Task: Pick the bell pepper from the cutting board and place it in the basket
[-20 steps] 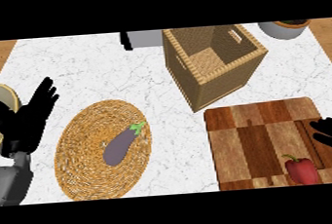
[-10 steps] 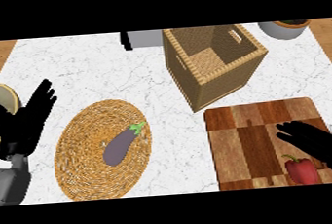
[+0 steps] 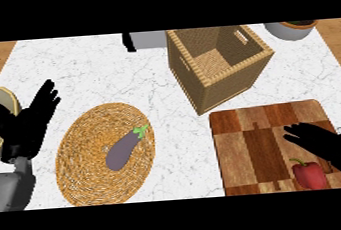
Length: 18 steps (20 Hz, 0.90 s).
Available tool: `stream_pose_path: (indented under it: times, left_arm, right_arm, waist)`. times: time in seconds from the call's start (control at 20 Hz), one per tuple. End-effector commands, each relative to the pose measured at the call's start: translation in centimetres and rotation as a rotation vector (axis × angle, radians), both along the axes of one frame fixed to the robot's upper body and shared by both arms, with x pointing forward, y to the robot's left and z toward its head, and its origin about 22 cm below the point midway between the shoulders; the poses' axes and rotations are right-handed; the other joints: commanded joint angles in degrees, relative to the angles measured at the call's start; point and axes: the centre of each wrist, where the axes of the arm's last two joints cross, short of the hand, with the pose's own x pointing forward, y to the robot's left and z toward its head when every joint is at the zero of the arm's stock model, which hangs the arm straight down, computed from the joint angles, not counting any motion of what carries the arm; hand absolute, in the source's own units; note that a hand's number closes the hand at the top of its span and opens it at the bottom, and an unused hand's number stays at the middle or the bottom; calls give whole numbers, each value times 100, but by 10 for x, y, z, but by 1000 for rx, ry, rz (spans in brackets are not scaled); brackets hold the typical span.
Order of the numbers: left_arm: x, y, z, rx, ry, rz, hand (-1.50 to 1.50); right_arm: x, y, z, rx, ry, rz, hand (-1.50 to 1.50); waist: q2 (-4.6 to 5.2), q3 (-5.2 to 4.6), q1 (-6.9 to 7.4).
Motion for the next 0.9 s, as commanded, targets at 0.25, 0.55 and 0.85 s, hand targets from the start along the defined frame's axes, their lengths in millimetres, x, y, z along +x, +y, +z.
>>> stream_pose_path:
  times: [0.25,0.55,0.85]
  left_arm:
    - [15,-3,8,19,16,6,0]
    - [12,-7,-10,8,8,0,0]
    - [4,15,4,-3,-15,-8,0]
  right_arm:
    - [3,-12,-2,46,52,61,-150]
    - [-15,-9,-8,41,59,103,-150]
    - [-27,2,-34,-19,4,38,-150]
  waist:
    - [1,-1,-11]
    - [-1,-3,-28]
    - [-3,-2,-22]
